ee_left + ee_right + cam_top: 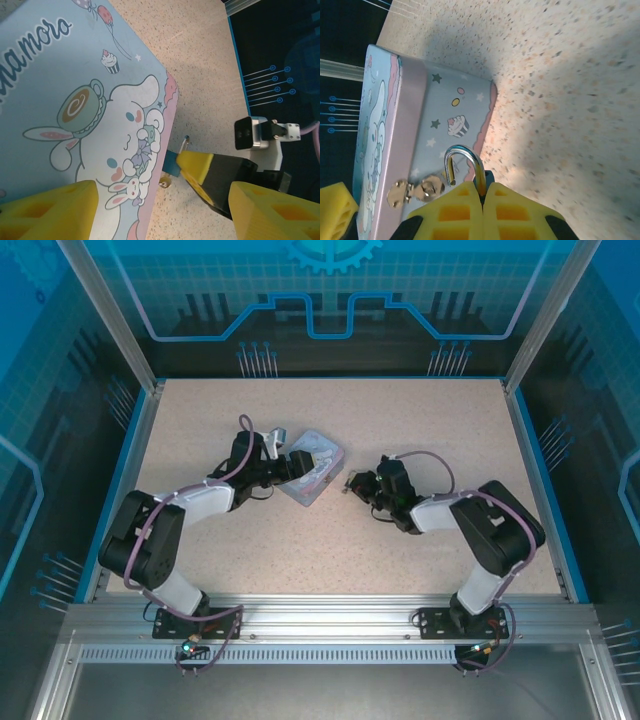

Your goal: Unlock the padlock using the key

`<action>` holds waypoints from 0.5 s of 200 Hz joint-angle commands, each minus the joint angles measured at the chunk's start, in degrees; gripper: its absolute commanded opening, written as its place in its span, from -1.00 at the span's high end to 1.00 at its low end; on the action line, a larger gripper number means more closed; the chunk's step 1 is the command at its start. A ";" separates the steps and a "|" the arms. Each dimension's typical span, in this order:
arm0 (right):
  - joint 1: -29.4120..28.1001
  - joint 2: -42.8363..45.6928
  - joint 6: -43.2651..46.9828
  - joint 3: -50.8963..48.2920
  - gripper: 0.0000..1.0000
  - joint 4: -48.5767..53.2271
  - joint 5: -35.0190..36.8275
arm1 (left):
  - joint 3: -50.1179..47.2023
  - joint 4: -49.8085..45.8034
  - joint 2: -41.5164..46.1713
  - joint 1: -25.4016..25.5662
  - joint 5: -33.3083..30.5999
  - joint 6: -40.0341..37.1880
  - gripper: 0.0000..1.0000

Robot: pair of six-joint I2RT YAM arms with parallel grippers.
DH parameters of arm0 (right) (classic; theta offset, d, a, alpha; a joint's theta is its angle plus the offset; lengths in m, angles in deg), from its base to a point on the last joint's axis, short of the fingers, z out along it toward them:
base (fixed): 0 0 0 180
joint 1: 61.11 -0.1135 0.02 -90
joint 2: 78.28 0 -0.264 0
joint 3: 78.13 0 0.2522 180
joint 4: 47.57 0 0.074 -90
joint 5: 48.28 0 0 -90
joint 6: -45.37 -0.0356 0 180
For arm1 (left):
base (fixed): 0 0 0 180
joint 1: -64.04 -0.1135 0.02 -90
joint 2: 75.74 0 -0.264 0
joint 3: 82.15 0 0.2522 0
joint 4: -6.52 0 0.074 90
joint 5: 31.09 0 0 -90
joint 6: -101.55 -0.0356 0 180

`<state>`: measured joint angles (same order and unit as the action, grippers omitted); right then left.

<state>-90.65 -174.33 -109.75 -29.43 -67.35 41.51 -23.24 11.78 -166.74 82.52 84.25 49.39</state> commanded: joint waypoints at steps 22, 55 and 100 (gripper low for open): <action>1.15 13.28 18.86 0.50 0.92 21.90 -6.24 | 0.62 -8.21 8.44 -1.23 1.77 1.27 -0.53; 1.10 21.64 22.46 -2.14 0.91 28.79 -14.87 | -0.08 -10.87 17.77 -2.57 0.77 0.33 -0.67; -2.01 21.72 15.63 -8.03 0.91 21.29 -21.24 | -9.27 -10.55 31.70 -4.96 -2.55 2.04 -0.85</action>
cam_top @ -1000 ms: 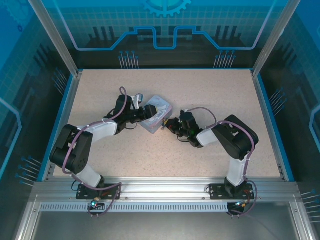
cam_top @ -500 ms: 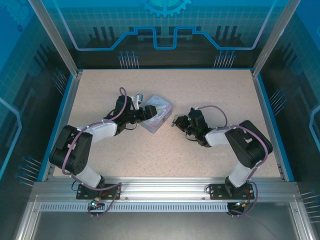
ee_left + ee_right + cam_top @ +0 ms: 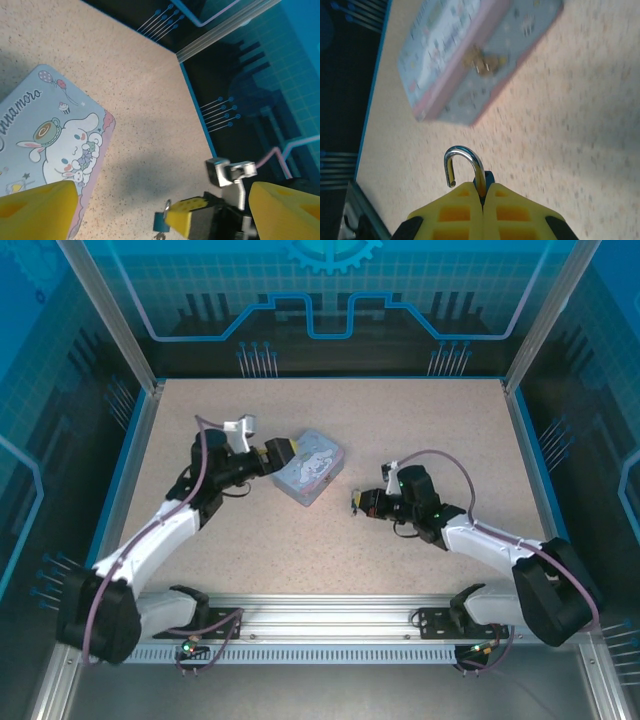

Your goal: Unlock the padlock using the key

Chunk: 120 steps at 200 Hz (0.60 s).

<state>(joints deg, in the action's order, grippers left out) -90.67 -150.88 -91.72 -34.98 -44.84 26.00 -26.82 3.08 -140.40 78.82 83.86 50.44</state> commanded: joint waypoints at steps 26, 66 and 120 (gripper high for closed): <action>-4.27 -7.70 -2.84 -0.49 0.91 -1.27 -6.78 | -10.95 -1.35 11.14 -2.55 -2.80 3.22 -0.89; -5.58 -15.21 -3.46 1.74 0.90 -1.80 -5.90 | -13.04 -4.35 14.33 -4.10 -2.21 2.99 -0.90; -5.77 -16.63 -1.97 3.06 0.49 1.41 -2.41 | -12.91 -5.34 14.56 -5.52 -2.01 2.35 -0.91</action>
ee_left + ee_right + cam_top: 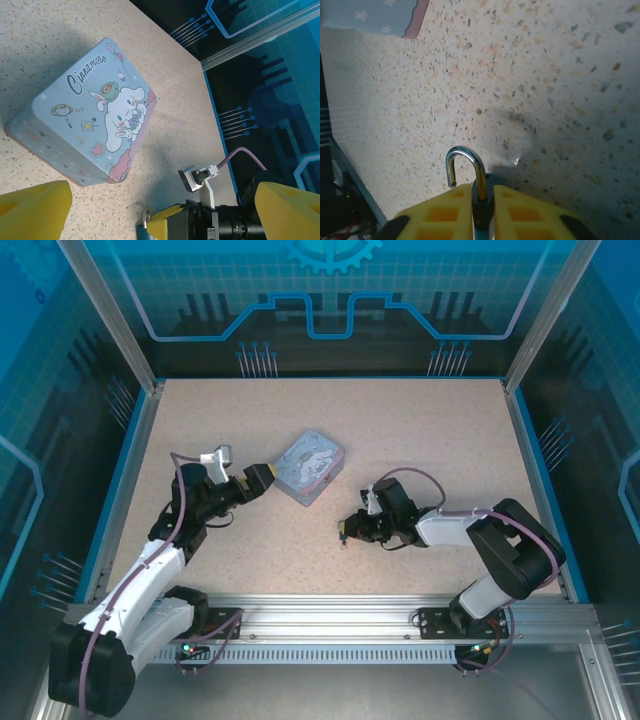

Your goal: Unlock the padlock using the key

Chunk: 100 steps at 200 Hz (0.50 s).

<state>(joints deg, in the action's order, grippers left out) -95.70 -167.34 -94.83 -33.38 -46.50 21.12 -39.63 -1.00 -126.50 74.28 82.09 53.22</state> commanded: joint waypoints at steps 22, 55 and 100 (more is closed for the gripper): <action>-0.66 1.59 3.62 3.15 0.27 7.60 4.40 | -0.03 -2.03 0.72 -1.85 -0.20 -0.81 -0.91; 0.69 7.73 8.28 5.33 0.00 15.95 7.25 | 0.61 -3.37 1.71 -3.48 -0.23 -0.26 -0.91; 3.89 19.37 19.74 12.67 -0.30 34.44 20.28 | 2.08 -8.36 4.31 -5.54 -6.71 -2.46 -0.92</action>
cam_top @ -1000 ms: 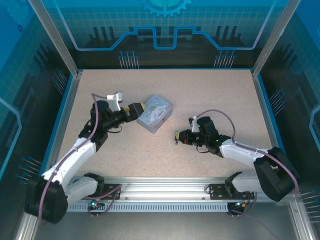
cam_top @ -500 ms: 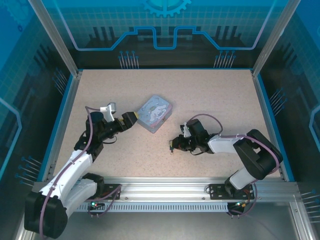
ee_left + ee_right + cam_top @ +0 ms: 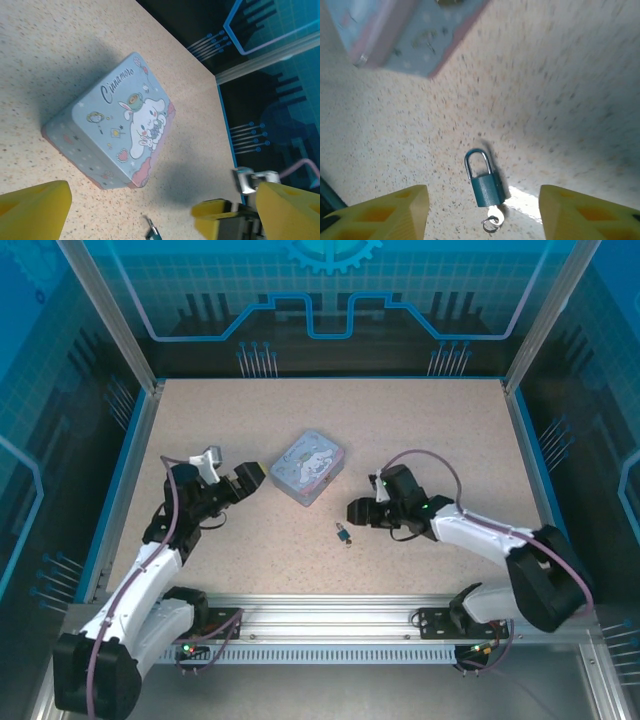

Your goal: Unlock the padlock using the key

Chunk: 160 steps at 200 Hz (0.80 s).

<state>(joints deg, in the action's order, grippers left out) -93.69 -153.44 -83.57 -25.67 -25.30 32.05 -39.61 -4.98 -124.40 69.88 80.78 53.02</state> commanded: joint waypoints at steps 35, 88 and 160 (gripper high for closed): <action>8.19 13.32 14.29 6.93 -0.86 17.43 22.59 | 2.22 -8.56 5.95 -1.28 -21.92 -7.40 -0.97; 21.83 18.62 22.35 -0.75 -1.00 4.13 26.41 | -1.58 -2.58 7.53 -1.28 -39.49 -18.03 -0.97; 34.15 11.42 29.06 -18.07 -1.00 -28.09 25.33 | -11.97 11.86 1.41 -1.28 -45.11 -33.60 -0.98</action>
<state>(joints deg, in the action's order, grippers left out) -61.17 -139.19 -57.78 -41.36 -38.44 58.23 -49.05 -1.59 -120.16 69.01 38.72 26.40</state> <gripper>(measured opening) 0.998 0.990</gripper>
